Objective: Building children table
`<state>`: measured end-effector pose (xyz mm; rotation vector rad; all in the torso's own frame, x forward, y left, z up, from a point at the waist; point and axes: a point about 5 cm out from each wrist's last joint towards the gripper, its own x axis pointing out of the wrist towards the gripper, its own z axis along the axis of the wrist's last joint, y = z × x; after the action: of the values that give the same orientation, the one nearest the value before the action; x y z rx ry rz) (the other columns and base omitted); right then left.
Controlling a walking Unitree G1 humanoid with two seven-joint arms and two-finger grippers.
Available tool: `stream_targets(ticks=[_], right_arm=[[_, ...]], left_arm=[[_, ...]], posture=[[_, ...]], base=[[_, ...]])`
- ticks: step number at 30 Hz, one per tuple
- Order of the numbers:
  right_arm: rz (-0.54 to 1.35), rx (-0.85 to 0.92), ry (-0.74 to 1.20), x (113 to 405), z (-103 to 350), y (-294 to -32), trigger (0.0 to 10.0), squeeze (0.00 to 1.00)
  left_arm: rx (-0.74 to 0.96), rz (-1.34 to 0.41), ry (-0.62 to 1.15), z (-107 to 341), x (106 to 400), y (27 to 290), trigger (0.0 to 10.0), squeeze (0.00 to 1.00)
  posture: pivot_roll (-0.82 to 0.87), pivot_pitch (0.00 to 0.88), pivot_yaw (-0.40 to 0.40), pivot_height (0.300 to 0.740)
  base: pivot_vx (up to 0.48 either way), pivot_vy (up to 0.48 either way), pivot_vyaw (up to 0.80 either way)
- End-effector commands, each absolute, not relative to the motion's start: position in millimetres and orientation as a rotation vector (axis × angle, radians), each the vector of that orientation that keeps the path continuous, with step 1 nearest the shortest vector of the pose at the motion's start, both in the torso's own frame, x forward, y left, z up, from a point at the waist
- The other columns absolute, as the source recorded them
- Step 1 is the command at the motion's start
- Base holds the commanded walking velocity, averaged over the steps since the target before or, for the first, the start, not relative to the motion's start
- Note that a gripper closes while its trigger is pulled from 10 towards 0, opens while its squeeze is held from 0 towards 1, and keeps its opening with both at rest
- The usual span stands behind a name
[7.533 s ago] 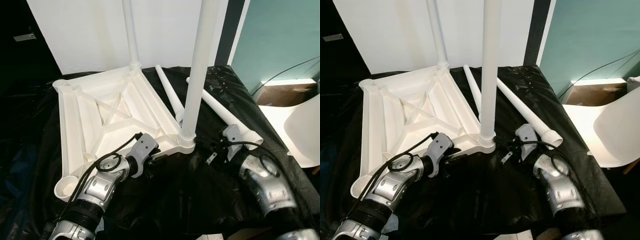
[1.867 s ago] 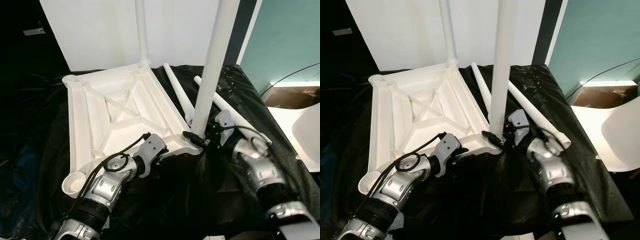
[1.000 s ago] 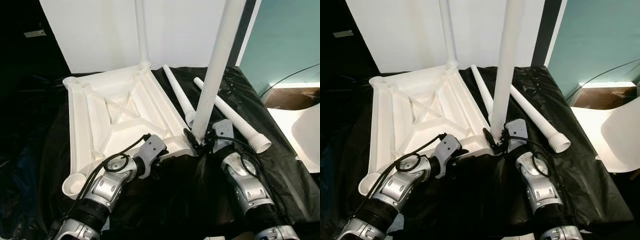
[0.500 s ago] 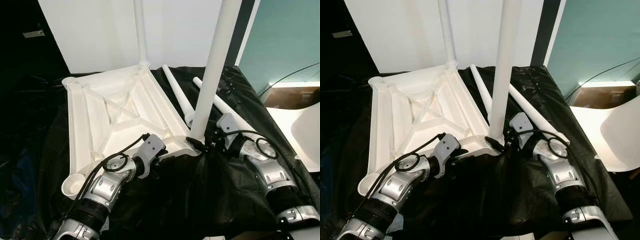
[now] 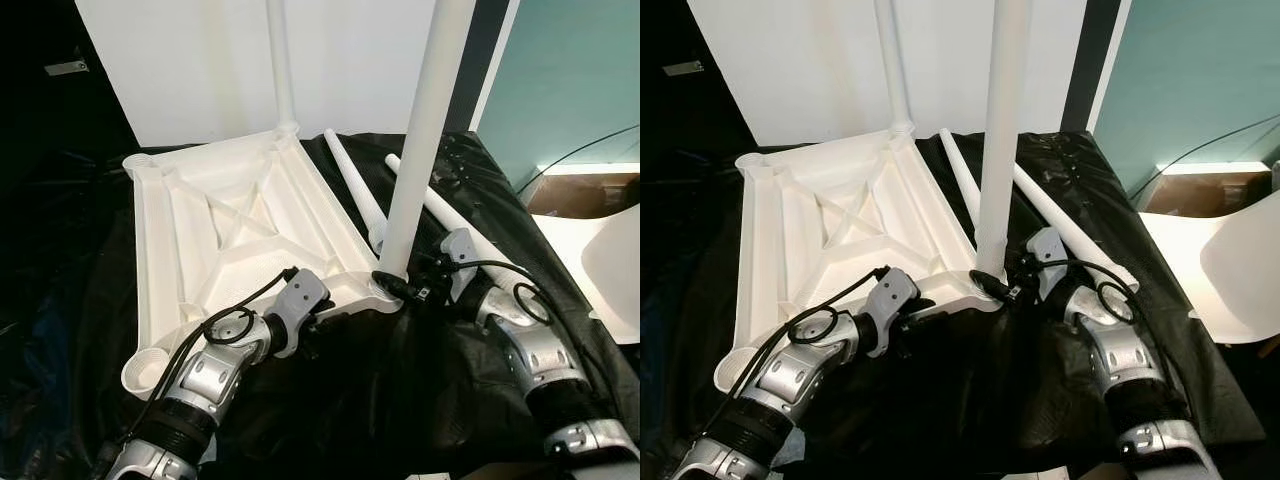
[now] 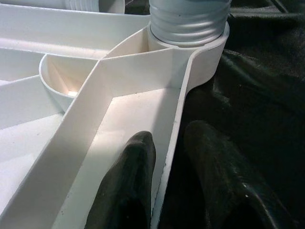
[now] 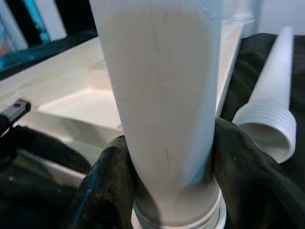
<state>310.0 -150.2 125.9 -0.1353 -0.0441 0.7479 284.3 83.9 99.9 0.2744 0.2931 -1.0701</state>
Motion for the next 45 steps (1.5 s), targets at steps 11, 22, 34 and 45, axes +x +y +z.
stream_targets(ticks=[11,22,34,45], right_arm=[[0.241,-0.1,-0.093,292.4,108.3,-161.8,0.0,0.0],[0.248,-0.155,-0.077,300.5,114.0,-164.6,10.0,0.0],[0.239,-0.154,-0.066,299.4,111.5,-159.1,10.0,0.0],[0.235,-0.166,-0.053,300.0,111.0,-164.8,10.0,0.0]], left_arm=[[0.285,-1.128,0.387,84.0,274.3,88.8,10.0,0.0],[0.283,-1.132,0.381,85.6,276.2,86.2,10.0,0.0],[0.284,-1.152,0.387,84.6,275.2,84.0,10.0,0.0],[0.281,-1.156,0.389,83.3,274.1,83.5,10.0,0.0]], posture=[[-0.01,0.0,0.019,0.74],[-0.01,0.0,0.02,0.74],[-0.02,0.0,0.021,0.74],[-0.03,0.0,0.02,0.74]], base=[[0.0,0.0,0.0],[0.0,0.0,0.0],[0.0,0.0,0.0],[0.0,0.0,0.0]])
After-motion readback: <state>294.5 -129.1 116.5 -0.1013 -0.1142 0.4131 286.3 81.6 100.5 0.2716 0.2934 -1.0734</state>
